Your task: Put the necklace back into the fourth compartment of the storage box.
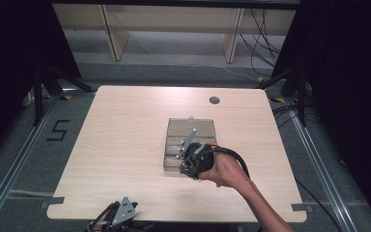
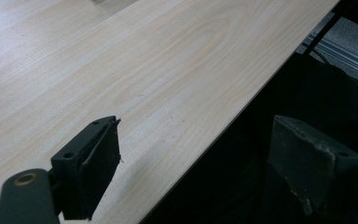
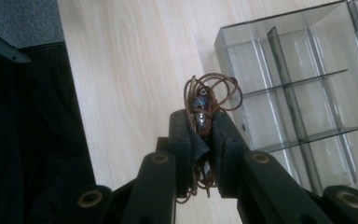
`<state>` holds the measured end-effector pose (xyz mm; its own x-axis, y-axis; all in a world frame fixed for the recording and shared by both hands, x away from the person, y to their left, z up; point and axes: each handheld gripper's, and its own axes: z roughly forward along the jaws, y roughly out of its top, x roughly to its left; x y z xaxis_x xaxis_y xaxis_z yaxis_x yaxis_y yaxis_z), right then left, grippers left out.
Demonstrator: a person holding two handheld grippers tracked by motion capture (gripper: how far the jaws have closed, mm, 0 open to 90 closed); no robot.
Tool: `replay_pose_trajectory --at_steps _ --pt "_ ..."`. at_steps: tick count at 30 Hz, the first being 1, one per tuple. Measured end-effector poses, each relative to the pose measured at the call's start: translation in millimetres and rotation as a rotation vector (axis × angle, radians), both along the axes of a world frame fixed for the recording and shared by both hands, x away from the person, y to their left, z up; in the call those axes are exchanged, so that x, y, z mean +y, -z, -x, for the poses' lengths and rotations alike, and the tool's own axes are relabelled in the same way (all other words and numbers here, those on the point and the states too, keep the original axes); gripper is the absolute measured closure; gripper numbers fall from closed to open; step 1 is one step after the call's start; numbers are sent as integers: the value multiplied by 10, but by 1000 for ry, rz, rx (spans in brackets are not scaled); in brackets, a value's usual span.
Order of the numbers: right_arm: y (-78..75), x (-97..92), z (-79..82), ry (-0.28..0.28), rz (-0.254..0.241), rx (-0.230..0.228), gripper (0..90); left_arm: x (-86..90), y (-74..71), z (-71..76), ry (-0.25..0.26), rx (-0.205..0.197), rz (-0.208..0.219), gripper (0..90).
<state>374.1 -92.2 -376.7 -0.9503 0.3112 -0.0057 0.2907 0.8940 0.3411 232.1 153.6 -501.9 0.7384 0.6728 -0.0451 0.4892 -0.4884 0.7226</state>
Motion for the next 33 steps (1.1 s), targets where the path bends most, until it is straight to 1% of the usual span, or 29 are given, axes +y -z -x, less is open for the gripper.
replay_pose_trajectory --at_steps 1,2,5,6,7,8,9,10,11,13,14,15,16,17,18,19,20,21,25,26,28,29,30,31,32,33 --pt "-15 36 -61 -6 -10 -9 804 2 -1 -1 1 0 -2 159" --pt "-15 36 -61 -6 -10 -9 804 2 -1 -1 1 0 -2 159" --pt "-26 106 -169 2 1 -10 803 3 1 -2 1 0 3 159" --pt "-26 106 -169 2 1 -10 803 1 -1 0 -1 -2 9 159" --pt "-25 122 -198 10 0 -9 803 12 -8 -12 15 -16 -8 159" --pt "-21 134 -234 -6 -4 -12 803 3 -2 -1 2 -2 6 159" --pt "-19 153 -258 8 1 -6 803 -1 0 1 -1 1 12 159" --pt "-4 184 -296 8 3 0 803 -1 -2 3 2 3 15 159" --pt "-4 184 -296 8 3 0 803 -1 -2 3 2 3 15 159" --pt "17 229 -368 18 8 9 803 11 -5 -9 10 -13 1 159" --pt "17 229 -368 18 8 9 803 11 -5 -9 10 -13 1 159" --pt "36 268 -416 24 10 14 803 17 -11 -16 14 -26 -18 159" --pt "36 268 -416 24 10 14 803 17 -11 -16 14 -26 -18 159" --pt "42 282 -432 26 12 17 803 15 -11 -10 12 -16 -2 159" --pt "64 320 -473 29 13 18 803 16 -12 -12 18 -18 -6 159" --pt "74 342 -485 38 17 22 803 8 -2 -6 8 -7 6 159" --pt "74 342 -485 38 17 22 803 8 -2 -6 8 -7 6 159" --pt "95 386 -518 32 18 26 803 9 -5 -6 7 0 -4 159" --pt "132 442 -577 32 13 27 803 10 -8 -3 6 1 3 159" --pt "167 486 -602 33 17 39 803 9 -9 1 4 -4 5 159" --pt "179 497 -614 32 15 42 803 14 -11 -3 5 -7 1 159" --pt "212 512 -662 22 34 24 803 22 -17 -11 20 -17 -9 159" --pt "228 527 -668 37 38 36 803 10 -9 0 3 -4 8 159" --pt "243 533 -690 28 43 34 803 10 -9 0 3 -4 8 159" --pt "253 544 -697 40 49 36 803 14 -12 -1 5 -6 1 159" --pt "268 549 -712 44 40 42 803 19 -18 -4 9 -11 0 159"
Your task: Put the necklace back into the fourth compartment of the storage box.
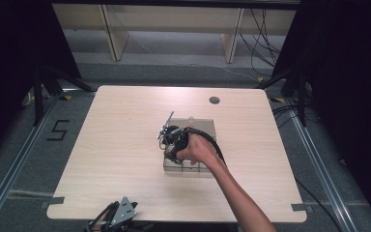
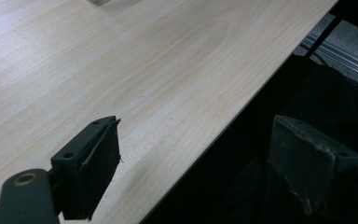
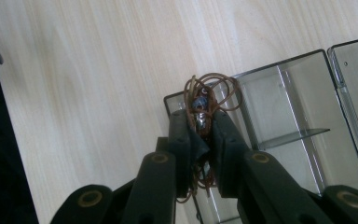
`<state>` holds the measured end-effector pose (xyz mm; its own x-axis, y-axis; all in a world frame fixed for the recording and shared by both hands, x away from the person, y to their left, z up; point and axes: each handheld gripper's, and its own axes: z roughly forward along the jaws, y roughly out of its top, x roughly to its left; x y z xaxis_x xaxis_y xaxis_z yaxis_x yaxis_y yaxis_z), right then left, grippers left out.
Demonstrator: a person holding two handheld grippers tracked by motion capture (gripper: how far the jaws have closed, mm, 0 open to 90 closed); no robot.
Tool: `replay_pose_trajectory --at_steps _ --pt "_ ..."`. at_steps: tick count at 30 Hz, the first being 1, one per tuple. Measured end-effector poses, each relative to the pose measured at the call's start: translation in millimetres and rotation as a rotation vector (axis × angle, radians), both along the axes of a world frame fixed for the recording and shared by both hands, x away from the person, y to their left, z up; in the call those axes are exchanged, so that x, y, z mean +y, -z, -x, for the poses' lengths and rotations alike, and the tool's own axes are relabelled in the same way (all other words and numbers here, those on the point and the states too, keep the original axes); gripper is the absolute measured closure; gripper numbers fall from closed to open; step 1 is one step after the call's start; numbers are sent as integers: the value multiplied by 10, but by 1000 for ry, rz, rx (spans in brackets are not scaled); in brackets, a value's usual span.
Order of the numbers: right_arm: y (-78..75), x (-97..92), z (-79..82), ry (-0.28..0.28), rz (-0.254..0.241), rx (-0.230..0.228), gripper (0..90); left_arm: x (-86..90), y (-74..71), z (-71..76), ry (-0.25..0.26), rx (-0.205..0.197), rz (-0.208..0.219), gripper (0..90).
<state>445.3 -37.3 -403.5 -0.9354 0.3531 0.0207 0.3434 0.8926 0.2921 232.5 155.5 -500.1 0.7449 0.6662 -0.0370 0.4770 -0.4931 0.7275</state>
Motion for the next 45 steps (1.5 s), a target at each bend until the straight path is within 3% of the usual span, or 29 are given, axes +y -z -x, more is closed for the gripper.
replay_pose_trajectory --at_steps 4,5,9,10,15,17,20,23,27,28,29,32,34,35,45 --pt "49 12 -46 -7 13 3 803 10 -7 -10 16 -12 -14 159" --pt "90 23 -68 -2 18 10 803 -6 2 6 -8 7 12 159" --pt "146 22 -106 21 31 29 803 5 -6 -1 6 -5 -5 159" --pt "160 24 -118 14 33 28 803 -4 2 6 -9 6 12 159" --pt "207 40 -143 24 45 37 803 -1 0 3 -4 4 2 159" --pt "224 47 -159 22 40 41 803 -11 5 9 -13 8 23 159" --pt "256 64 -167 28 50 51 802 10 -9 -6 12 -11 -10 159" --pt "269 77 -170 30 46 56 802 -3 2 5 -7 5 10 159" --pt "324 90 -194 25 39 61 802 1 -4 5 0 1 0 159" --pt "331 96 -194 37 45 65 802 14 -13 -9 17 -15 -16 159" --pt "350 85 -216 16 29 64 802 5 -8 -3 8 -12 1 159" --pt "384 93 -218 33 37 75 803 13 -11 -8 18 -14 -15 159" --pt "395 82 -229 34 26 73 803 11 -12 -7 18 -14 -15 159" --pt "402 76 -233 39 18 78 803 -4 -1 9 -3 6 7 159" --pt "410 61 -243 69 13 103 803 -3 2 7 -3 3 1 159"
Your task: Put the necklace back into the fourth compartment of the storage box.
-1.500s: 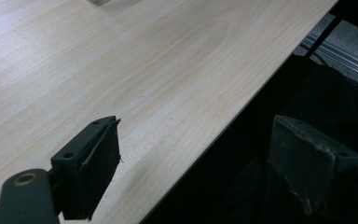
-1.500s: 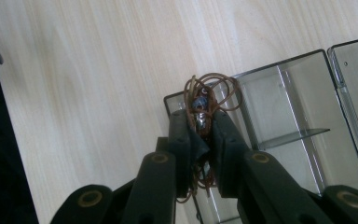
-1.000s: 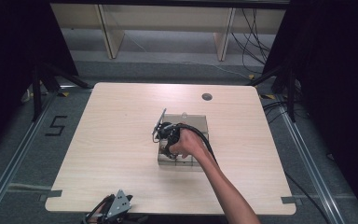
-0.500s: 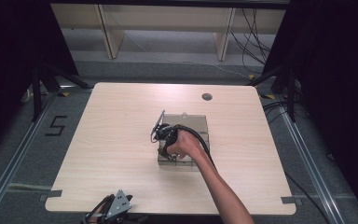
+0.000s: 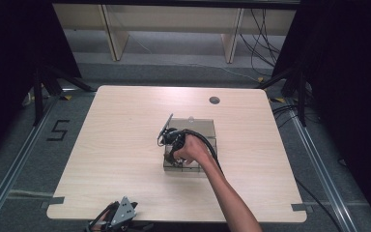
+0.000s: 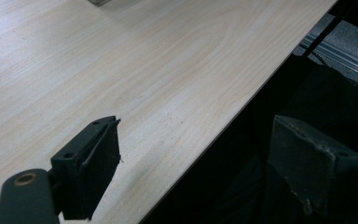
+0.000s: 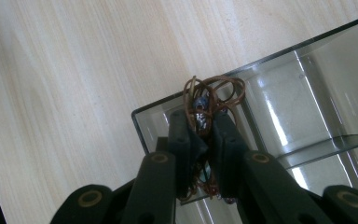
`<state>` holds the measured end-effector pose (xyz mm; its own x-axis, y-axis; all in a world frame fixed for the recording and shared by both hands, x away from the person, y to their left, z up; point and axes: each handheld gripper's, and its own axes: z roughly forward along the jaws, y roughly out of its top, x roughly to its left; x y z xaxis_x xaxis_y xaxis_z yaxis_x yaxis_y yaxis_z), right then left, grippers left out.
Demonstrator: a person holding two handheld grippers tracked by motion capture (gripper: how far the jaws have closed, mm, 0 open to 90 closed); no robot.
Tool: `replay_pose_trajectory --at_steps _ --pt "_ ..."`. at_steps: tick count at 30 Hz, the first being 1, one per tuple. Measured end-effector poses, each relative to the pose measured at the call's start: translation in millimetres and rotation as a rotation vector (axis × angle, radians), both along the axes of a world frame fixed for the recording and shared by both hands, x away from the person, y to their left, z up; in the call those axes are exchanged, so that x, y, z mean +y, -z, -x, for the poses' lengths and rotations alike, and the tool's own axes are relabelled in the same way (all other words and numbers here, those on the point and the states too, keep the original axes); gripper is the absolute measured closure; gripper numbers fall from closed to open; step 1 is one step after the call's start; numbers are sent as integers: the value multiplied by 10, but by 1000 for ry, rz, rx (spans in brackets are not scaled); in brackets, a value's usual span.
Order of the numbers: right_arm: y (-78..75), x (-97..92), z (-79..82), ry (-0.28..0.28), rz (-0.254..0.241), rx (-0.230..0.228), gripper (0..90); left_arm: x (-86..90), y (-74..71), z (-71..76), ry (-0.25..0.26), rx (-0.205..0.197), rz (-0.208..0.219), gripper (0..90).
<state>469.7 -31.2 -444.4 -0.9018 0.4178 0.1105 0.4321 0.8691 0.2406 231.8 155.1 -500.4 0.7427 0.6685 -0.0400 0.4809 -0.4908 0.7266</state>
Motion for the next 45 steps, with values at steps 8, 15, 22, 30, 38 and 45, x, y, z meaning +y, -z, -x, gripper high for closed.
replay_pose_trajectory --at_steps 8,15,22,30,38,45 --pt "38 -7 -20 15 -3 23 803 1 -2 0 3 0 -1 159" --pt "57 -17 -39 -7 -9 23 803 1 -3 1 2 2 4 159" --pt "52 -35 -5 20 -19 49 802 3 -6 -5 17 -14 -4 159" --pt "92 -41 -11 27 -18 77 797 -2 2 0 1 1 0 159" --pt "99 -89 -34 36 -21 77 753 2 -4 -8 18 -13 -7 159" --pt "-15 -170 -37 57 -73 55 717 2 0 -10 24 -11 -18 159"
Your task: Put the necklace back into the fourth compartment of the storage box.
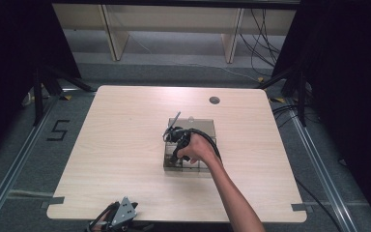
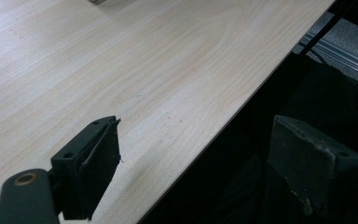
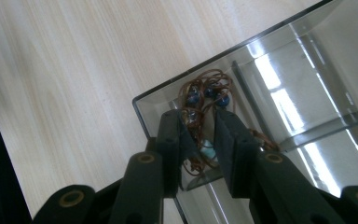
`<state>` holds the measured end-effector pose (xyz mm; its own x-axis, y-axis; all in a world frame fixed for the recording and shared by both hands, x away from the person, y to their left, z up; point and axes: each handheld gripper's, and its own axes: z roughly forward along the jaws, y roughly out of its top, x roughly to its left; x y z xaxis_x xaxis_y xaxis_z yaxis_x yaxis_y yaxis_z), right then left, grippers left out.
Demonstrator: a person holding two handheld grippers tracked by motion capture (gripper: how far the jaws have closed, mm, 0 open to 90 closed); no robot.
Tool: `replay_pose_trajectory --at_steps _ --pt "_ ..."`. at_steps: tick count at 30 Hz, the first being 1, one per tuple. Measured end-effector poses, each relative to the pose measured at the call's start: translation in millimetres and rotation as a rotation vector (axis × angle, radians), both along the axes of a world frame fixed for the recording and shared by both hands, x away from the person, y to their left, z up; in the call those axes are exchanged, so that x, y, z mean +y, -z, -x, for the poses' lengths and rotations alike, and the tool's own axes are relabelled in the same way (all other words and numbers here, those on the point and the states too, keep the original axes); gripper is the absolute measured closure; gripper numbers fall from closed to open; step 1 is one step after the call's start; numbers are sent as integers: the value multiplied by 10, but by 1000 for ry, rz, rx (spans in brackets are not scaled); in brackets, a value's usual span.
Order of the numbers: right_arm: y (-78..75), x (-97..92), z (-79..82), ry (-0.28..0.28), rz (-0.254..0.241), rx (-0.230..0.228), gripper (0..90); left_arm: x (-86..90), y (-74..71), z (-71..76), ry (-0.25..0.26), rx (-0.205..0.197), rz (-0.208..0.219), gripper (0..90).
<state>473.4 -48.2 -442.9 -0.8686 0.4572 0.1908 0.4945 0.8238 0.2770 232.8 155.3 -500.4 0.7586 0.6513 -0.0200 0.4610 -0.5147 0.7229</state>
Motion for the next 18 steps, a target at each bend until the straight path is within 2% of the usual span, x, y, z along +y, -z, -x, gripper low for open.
replay_pose_trajectory --at_steps 4,6,9,10,13,15,17,18 --pt "-54 -57 -1 0 -18 -19 696 0 5 -6 -1 -2 0 159" --pt "-89 -81 11 18 -12 -19 681 -3 4 -3 -8 -1 -6 159" --pt "-115 -104 20 14 -15 -28 674 -3 0 1 -2 2 -3 159" --pt "-146 -132 24 1 -37 -40 669 -13 10 11 -21 17 10 159" --pt "-173 -155 33 8 -39 -43 669 -15 17 7 -28 10 10 159" --pt "-206 -189 49 -1 -31 -52 667 -16 14 12 -25 23 34 159" --pt "-217 -198 54 -2 -30 -53 666 -6 8 9 -15 24 22 159" --pt "-240 -221 63 -2 -29 -63 664 -23 16 17 -30 24 47 159"
